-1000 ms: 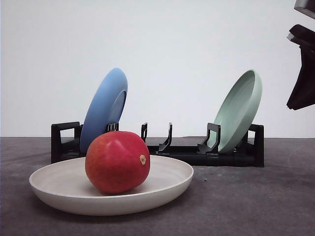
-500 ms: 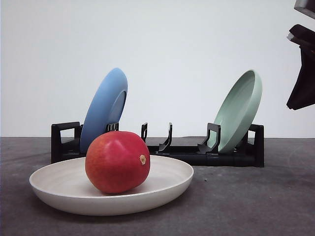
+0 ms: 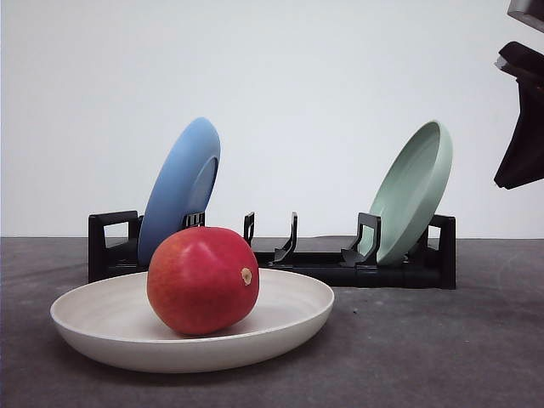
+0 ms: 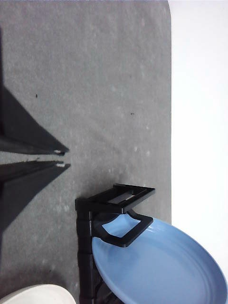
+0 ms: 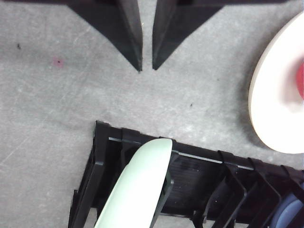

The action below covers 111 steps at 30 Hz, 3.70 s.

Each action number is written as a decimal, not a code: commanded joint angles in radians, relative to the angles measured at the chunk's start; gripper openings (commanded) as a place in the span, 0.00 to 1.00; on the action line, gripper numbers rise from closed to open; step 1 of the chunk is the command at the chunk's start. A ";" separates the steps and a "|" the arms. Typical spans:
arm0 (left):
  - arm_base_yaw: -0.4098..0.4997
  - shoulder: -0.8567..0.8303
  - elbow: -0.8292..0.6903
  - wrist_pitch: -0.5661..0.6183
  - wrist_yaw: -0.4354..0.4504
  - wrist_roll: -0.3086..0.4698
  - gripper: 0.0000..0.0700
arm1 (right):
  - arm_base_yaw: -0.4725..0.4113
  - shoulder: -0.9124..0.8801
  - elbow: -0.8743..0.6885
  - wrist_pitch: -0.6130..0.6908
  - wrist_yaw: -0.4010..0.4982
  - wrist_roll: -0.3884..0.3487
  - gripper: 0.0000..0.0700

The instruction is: Place pomegranate in white plate

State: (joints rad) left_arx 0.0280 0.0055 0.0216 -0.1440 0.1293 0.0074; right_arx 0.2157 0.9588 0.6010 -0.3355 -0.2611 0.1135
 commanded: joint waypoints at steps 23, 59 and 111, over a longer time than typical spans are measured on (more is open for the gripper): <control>0.000 -0.001 -0.010 0.009 -0.001 0.007 0.00 | -0.062 -0.181 -0.094 0.067 0.167 -0.185 0.04; 0.000 -0.001 -0.010 0.009 -0.001 0.007 0.00 | -0.205 -0.955 -0.590 0.291 0.334 -0.066 0.04; 0.000 -0.001 -0.010 0.009 -0.001 0.007 0.00 | -0.205 -0.955 -0.590 0.291 0.334 -0.066 0.04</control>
State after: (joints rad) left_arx 0.0280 0.0055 0.0215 -0.1452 0.1292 0.0074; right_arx 0.0101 0.0025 0.0147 -0.0540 0.0715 0.0341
